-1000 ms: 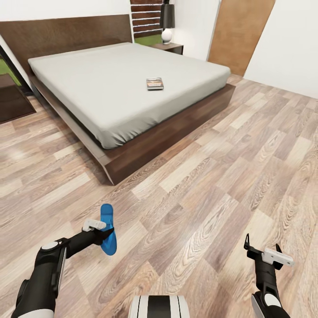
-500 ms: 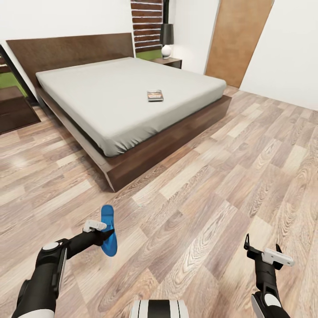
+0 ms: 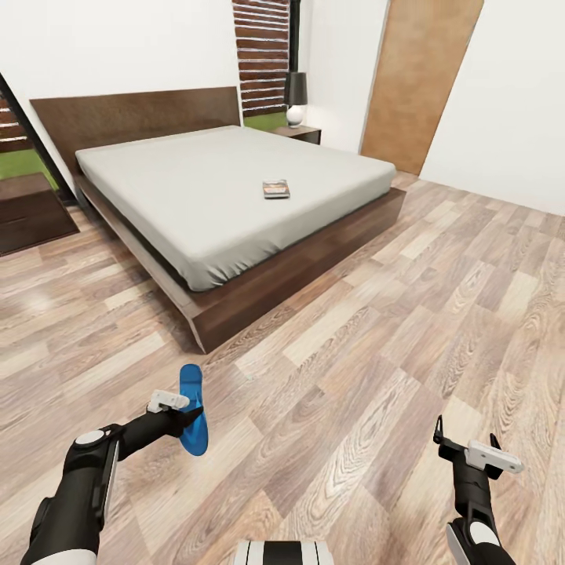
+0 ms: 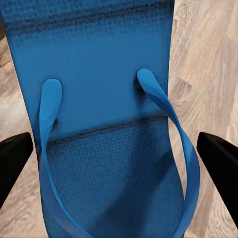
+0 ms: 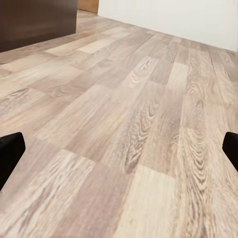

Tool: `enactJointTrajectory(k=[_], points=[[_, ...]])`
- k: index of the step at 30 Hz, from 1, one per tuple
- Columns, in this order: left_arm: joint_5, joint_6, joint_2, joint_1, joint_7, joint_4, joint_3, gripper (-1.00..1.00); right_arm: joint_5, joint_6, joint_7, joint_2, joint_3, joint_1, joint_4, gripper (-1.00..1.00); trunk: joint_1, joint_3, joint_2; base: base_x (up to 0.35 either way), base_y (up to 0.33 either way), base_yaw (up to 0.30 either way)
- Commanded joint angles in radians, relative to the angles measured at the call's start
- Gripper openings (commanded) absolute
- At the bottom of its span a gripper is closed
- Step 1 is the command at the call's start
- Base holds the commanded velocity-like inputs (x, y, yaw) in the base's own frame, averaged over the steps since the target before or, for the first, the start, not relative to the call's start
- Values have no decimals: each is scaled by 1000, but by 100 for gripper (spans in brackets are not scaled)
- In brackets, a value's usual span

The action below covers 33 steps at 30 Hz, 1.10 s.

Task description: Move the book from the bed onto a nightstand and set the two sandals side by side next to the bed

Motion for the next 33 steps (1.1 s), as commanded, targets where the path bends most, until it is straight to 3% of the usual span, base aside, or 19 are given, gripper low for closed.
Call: enactJointTrajectory(k=[1,33], points=[[-5,8,-1,-1,-7,-1,3,-100,-1,-3,-3,0,1,0,1,100,-1,3,0,0,0,0],[-5,8,-1,-1,-7,-1,3,-100,2,0,-2,1,2,0,2,100,-15,127,7,0,0,0]])
